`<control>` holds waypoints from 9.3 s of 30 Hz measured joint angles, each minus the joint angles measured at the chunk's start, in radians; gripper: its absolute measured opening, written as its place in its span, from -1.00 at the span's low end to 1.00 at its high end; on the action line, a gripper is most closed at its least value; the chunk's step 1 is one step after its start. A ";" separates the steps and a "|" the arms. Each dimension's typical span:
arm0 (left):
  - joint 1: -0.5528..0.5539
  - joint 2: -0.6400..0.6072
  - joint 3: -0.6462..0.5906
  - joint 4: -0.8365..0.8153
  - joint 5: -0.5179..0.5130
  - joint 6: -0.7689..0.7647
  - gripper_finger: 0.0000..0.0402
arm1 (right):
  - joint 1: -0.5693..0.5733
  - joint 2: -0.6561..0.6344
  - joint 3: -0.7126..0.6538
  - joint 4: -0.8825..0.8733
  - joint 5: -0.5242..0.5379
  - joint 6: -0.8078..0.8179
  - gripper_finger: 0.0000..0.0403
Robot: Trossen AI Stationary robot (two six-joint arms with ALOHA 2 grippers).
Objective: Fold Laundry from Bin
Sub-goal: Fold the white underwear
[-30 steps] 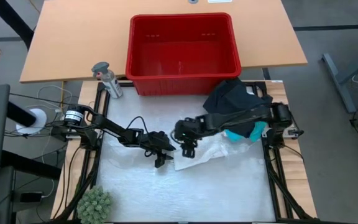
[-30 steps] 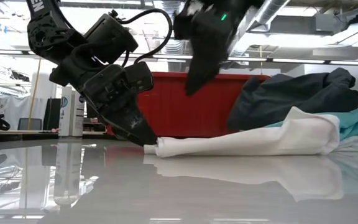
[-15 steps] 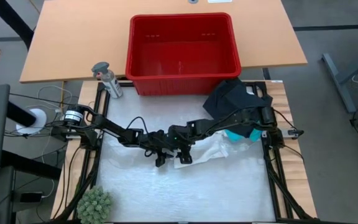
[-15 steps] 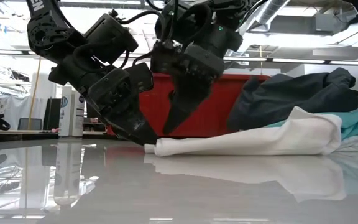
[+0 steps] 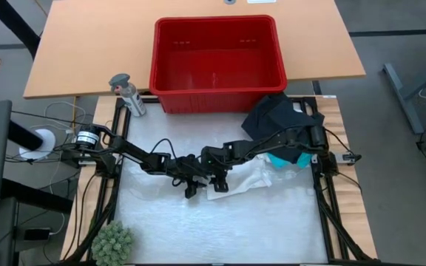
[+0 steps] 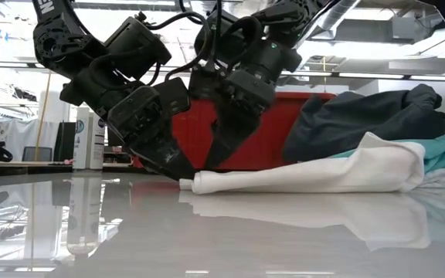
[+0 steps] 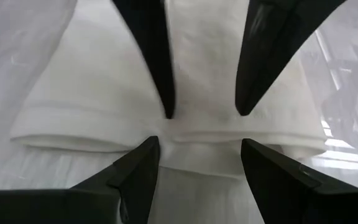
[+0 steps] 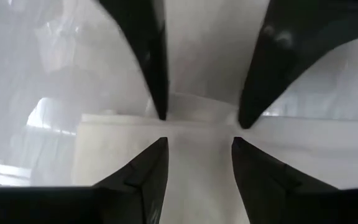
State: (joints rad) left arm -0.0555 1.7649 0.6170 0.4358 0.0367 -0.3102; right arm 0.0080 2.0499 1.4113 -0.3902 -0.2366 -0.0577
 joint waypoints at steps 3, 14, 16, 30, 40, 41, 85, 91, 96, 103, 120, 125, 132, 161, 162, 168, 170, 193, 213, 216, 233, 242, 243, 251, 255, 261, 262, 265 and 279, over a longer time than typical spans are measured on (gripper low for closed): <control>0.000 0.000 0.000 0.000 0.000 0.002 0.10 | 0.001 -0.001 -0.021 0.020 0.000 0.002 -0.05; 0.000 0.000 0.001 0.002 0.000 -0.002 0.10 | 0.001 0.001 -0.042 0.016 0.001 0.004 -0.42; 0.000 0.000 0.001 0.003 0.000 -0.008 0.10 | 0.001 -0.002 -0.042 0.016 0.001 0.005 -0.58; 0.000 0.000 0.000 0.004 0.000 -0.014 0.10 | -0.018 -0.036 0.038 -0.079 -0.025 0.000 -0.92; 0.000 0.000 0.000 0.005 0.000 -0.019 0.10 | -0.079 -0.067 0.046 -0.160 -0.021 -0.020 -0.92; 0.000 0.000 0.000 0.005 0.001 -0.020 0.10 | -0.082 -0.070 0.046 -0.156 -0.021 -0.021 -0.92; 0.000 -0.001 0.002 -0.005 0.005 -0.035 0.10 | -0.190 -0.199 0.046 -0.264 -0.010 -0.011 -0.13; 0.000 -0.005 0.003 -0.037 0.027 -0.066 0.10 | -0.213 -0.300 -0.023 -0.600 0.050 0.092 -0.10; 0.015 -0.054 0.001 -0.110 0.037 -0.076 0.10 | -0.141 -0.418 -0.161 -0.611 0.059 0.295 -0.14; 0.035 -0.192 -0.003 -0.298 0.040 -0.052 0.10 | 0.029 -0.504 -0.287 -0.472 0.274 0.548 -0.17; 0.032 -0.459 0.002 -0.302 -0.215 -0.046 0.10 | 0.163 -0.378 -0.289 -0.429 0.388 0.737 -0.19; 0.037 -0.356 0.000 -0.113 -0.156 -0.008 0.10 | 0.152 -0.415 -0.289 -0.448 0.407 0.766 -0.19; 0.029 -0.211 0.001 0.019 -0.111 -0.001 0.10 | 0.137 -0.420 -0.289 -0.487 0.424 0.767 -0.19; 0.026 -0.043 0.002 -0.009 -0.078 -0.014 0.10 | 0.091 -0.343 -0.289 -0.670 0.593 0.760 -0.25; 0.026 -0.043 0.002 -0.014 -0.079 -0.009 0.10 | 0.077 -0.346 -0.289 -0.701 0.602 0.769 -0.26; 0.026 -0.044 0.003 -0.022 -0.079 -0.005 0.10 | 0.025 -0.370 -0.289 -0.754 0.577 0.757 -0.31; 0.026 -0.044 0.003 -0.022 -0.079 -0.007 0.10 | 0.021 -0.391 -0.289 -0.746 0.576 0.757 -0.31; 0.026 -0.044 0.002 -0.064 -0.070 -0.075 0.10 | -0.027 -0.527 -0.288 -0.162 0.186 0.112 -0.31; 0.026 -0.044 0.002 -0.018 -0.019 -0.281 0.10 | 0.238 -0.097 -0.060 -0.019 0.422 0.030 0.45; 0.029 -0.044 0.002 -0.017 -0.019 -0.281 0.10 | 0.249 -0.046 -0.006 -0.050 0.425 0.031 0.45; 0.030 -0.043 0.002 -0.037 -0.018 -0.308 0.10 | 0.232 0.013 0.040 -0.063 0.474 0.031 0.45; 0.031 -0.043 0.003 -0.035 -0.018 -0.304 0.10 | 0.228 0.061 0.043 -0.061 0.500 0.042 0.43; 0.031 -0.043 0.003 -0.030 -0.017 -0.304 0.10 | 0.225 0.061 0.043 -0.066 0.496 0.042 0.41; 0.027 -0.043 0.003 0.001 0.004 -0.321 0.10 | 0.186 0.063 0.043 -0.088 0.439 0.136 0.04; 0.027 -0.043 0.003 0.005 0.006 -0.331 0.10 | 0.176 0.064 0.043 -0.095 0.409 0.137 -0.21; 0.027 -0.043 0.003 0.015 0.042 -0.340 0.10 | 0.177 0.064 0.043 -0.123 0.417 0.148 -0.64; 0.027 -0.043 0.003 0.018 0.048 -0.347 0.10 | 0.178 0.064 0.043 -0.125 0.421 0.152 -0.72; 0.031 -0.051 0.002 0.017 0.066 -0.355 0.10 | 0.179 0.064 0.043 -0.128 0.423 0.156 -0.87; 0.153 -0.229 0.002 0.024 0.187 0.008 0.10 | 0.320 0.061 0.040 -0.163 0.466 0.017 -0.87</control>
State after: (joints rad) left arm 0.0973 1.5360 0.6189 0.4596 0.2234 -0.3019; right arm 0.3279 2.1113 1.4517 -0.5533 0.2298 -0.0402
